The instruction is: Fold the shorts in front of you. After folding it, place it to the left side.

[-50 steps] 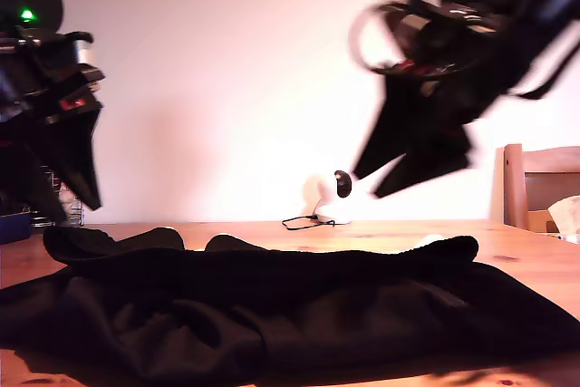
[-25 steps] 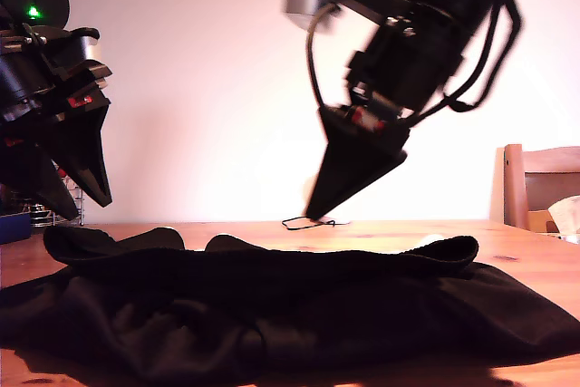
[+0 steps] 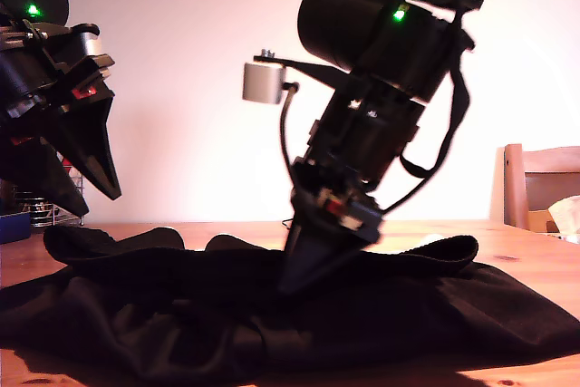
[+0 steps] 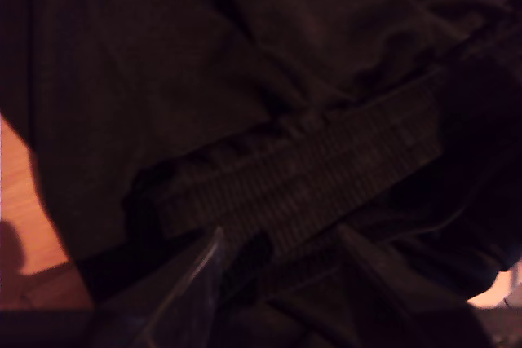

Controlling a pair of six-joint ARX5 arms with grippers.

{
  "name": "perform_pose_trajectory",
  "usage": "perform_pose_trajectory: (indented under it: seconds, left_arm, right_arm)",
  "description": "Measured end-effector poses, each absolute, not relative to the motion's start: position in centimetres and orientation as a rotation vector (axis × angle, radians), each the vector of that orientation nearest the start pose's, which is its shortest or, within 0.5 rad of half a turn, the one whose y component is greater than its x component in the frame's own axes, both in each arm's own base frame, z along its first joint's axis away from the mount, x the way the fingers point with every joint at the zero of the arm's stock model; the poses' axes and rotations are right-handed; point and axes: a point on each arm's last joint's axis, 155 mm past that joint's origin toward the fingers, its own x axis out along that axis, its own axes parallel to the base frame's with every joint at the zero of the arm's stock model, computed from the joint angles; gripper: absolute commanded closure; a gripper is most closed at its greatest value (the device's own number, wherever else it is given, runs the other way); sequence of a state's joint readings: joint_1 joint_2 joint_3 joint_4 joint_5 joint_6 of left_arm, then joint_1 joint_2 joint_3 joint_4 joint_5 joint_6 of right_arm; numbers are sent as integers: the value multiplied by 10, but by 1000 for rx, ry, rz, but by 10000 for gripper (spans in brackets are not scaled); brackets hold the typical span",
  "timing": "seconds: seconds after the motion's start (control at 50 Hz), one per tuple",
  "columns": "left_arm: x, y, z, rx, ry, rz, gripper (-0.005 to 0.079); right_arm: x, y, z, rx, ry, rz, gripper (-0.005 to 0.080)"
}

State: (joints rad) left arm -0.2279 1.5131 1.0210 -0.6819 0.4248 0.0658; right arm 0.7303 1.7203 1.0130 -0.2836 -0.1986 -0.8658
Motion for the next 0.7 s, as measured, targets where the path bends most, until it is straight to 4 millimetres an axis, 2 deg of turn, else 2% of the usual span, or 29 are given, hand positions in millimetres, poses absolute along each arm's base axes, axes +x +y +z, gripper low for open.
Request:
perform_pose_trajectory:
  seconds: [0.2, 0.46, 0.56, 0.64, 0.7]
  left_arm:
    - [313, -153, 88, -74, 1168, -620, 351]
    - [314, -153, 88, -75, 1167, -621, 351]
    - [314, -153, 88, -75, 1167, -621, 351]
    - [314, -153, 88, -75, 1167, -621, 351]
    - [314, -153, 88, -75, 1165, -621, 351]
  right_arm:
    - [297, 313, 47, -999, 528, 1226, 276]
    - [298, 308, 8, -1047, 600, 1239, 276]
    - [304, 309, 10, -1052, 579, 1219, 279]
    - [309, 311, 13, -1055, 557, 1203, 350]
    - [314, 313, 16, -1063, 536, 1188, 484]
